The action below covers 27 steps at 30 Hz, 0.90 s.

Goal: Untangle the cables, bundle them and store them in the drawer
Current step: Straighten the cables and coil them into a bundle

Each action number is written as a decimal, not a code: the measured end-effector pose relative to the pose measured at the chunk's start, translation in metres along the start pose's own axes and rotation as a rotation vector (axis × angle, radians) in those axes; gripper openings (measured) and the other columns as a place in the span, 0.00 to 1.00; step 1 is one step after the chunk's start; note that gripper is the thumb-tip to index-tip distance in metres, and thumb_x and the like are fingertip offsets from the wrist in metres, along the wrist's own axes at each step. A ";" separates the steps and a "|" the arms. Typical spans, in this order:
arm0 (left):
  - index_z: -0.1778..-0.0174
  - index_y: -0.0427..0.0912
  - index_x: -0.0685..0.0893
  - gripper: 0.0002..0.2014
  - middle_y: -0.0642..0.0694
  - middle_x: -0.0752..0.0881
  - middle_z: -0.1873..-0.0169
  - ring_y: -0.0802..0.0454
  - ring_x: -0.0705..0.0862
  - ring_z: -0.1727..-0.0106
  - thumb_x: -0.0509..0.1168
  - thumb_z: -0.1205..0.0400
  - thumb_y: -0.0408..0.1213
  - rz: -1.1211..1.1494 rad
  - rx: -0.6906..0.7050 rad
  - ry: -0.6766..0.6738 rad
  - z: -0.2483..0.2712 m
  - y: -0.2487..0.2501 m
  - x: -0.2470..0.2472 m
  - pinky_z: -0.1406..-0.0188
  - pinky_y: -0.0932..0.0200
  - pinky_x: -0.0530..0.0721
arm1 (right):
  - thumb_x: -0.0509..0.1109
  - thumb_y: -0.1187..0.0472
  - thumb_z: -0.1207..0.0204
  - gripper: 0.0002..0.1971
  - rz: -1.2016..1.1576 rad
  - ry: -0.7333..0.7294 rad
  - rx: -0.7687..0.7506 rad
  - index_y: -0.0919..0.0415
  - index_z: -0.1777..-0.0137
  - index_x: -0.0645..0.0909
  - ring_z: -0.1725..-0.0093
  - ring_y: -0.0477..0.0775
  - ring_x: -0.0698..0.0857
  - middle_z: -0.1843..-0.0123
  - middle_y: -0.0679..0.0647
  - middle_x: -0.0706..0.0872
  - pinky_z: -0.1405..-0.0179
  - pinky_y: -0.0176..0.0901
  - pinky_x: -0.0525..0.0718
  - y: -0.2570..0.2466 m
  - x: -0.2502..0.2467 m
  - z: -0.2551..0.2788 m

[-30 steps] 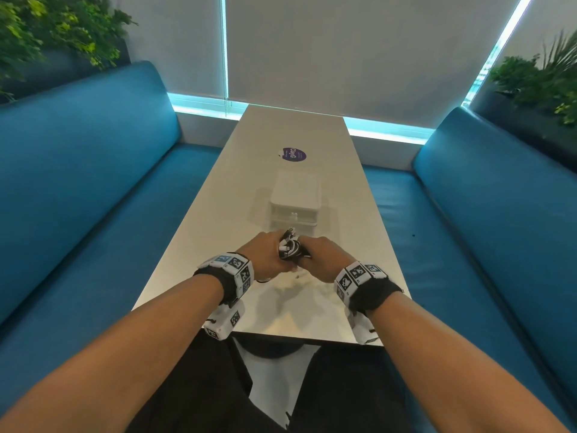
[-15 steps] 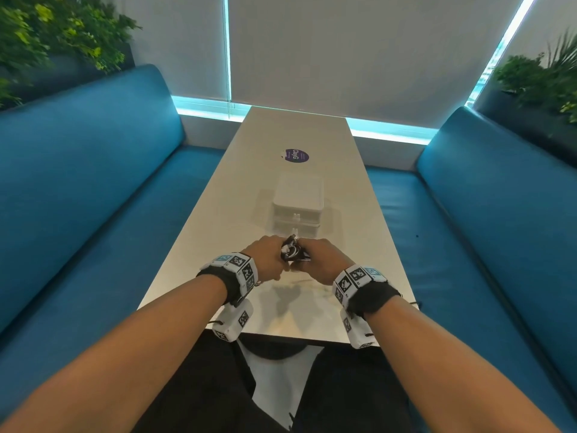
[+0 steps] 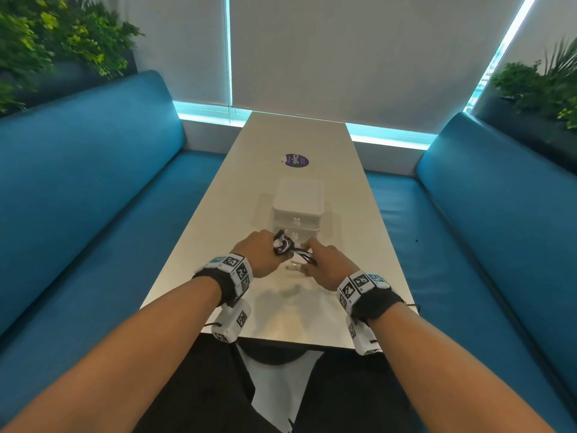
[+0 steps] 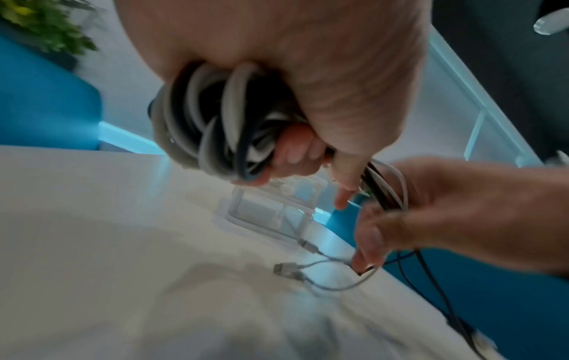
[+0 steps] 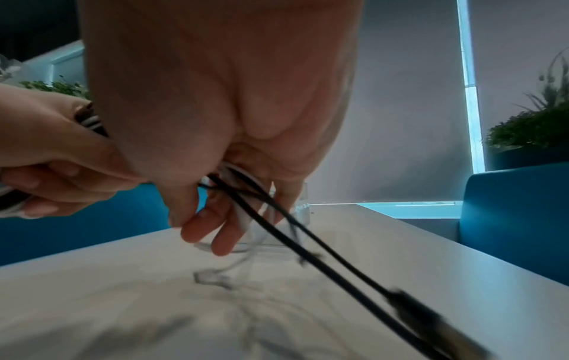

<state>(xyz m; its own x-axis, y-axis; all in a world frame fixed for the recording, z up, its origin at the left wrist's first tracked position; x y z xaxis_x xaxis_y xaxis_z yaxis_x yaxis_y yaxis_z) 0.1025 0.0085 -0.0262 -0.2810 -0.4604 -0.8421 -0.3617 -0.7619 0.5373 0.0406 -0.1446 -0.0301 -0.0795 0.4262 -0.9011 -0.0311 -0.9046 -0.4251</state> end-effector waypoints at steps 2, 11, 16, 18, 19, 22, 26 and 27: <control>0.60 0.48 0.83 0.17 0.50 0.83 0.69 0.45 0.85 0.62 0.69 0.23 0.60 0.082 -0.036 0.062 -0.001 -0.008 -0.008 0.66 0.57 0.78 | 0.64 0.48 0.17 0.12 -0.031 -0.004 0.046 0.55 0.42 0.74 0.57 0.57 0.87 0.56 0.54 0.89 0.52 0.54 0.86 0.005 -0.001 0.000; 0.69 0.45 0.78 0.18 0.47 0.76 0.80 0.43 0.78 0.77 0.73 0.21 0.53 0.626 -0.253 0.250 -0.004 -0.031 -0.025 0.74 0.58 0.76 | 0.50 0.50 0.11 0.13 -0.067 0.014 -0.034 0.57 0.49 0.70 0.61 0.60 0.82 0.55 0.58 0.86 0.62 0.49 0.78 0.003 -0.001 0.005; 0.67 0.42 0.81 0.20 0.47 0.74 0.83 0.47 0.75 0.84 0.76 0.25 0.55 0.728 -0.232 0.155 0.003 -0.024 -0.010 0.73 0.52 0.81 | 0.50 0.51 0.11 0.14 -0.058 0.073 -0.059 0.58 0.49 0.71 0.65 0.64 0.81 0.61 0.62 0.85 0.62 0.52 0.79 -0.009 0.001 0.007; 0.71 0.44 0.78 0.23 0.51 0.72 0.86 0.50 0.73 0.86 0.79 0.30 0.58 0.774 -0.225 0.146 0.005 -0.021 -0.004 0.73 0.52 0.81 | 0.50 0.52 0.11 0.12 -0.075 0.074 -0.091 0.57 0.49 0.70 0.66 0.63 0.80 0.61 0.62 0.85 0.62 0.54 0.79 -0.017 0.003 0.007; 0.72 0.45 0.76 0.25 0.52 0.71 0.86 0.51 0.72 0.86 0.79 0.31 0.60 0.797 -0.220 0.148 0.006 -0.020 -0.002 0.73 0.53 0.79 | 0.51 0.52 0.11 0.11 -0.078 0.069 -0.104 0.57 0.48 0.70 0.66 0.62 0.80 0.61 0.61 0.84 0.61 0.54 0.79 -0.021 0.005 0.007; 0.76 0.47 0.73 0.26 0.55 0.72 0.86 0.54 0.72 0.83 0.80 0.31 0.58 0.811 -0.170 0.160 0.008 -0.008 0.000 0.74 0.58 0.74 | 0.52 0.54 0.12 0.10 -0.025 0.033 -0.153 0.57 0.41 0.72 0.61 0.63 0.84 0.56 0.62 0.87 0.59 0.56 0.82 -0.035 0.012 0.007; 0.57 0.44 0.88 0.25 0.48 0.91 0.65 0.50 0.90 0.62 0.82 0.38 0.60 0.800 -0.136 0.151 0.002 0.008 0.002 0.59 0.54 0.89 | 0.57 0.68 0.18 0.12 0.181 -0.015 -0.252 0.64 0.41 0.80 0.60 0.67 0.85 0.54 0.66 0.88 0.59 0.59 0.85 -0.055 0.019 0.000; 0.55 0.44 0.88 0.26 0.46 0.91 0.62 0.49 0.91 0.59 0.82 0.38 0.59 0.774 -0.157 0.155 0.001 0.007 0.003 0.57 0.52 0.90 | 0.57 0.68 0.18 0.12 0.184 -0.008 -0.255 0.64 0.42 0.80 0.62 0.67 0.84 0.55 0.66 0.88 0.60 0.58 0.85 -0.056 0.019 0.000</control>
<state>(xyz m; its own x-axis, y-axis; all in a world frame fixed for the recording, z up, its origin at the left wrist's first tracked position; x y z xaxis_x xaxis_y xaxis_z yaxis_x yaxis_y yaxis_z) 0.0985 0.0019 -0.0247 -0.2701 -0.9333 -0.2366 0.0172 -0.2503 0.9680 0.0411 -0.0862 -0.0234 -0.0688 0.2548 -0.9645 0.2359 -0.9353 -0.2639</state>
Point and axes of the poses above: each hand's wrist, its own z-axis away from the middle knuckle, its own x-axis out of the palm, y = z × x, the point moved 7 cm from there along -z, towards the middle knuckle
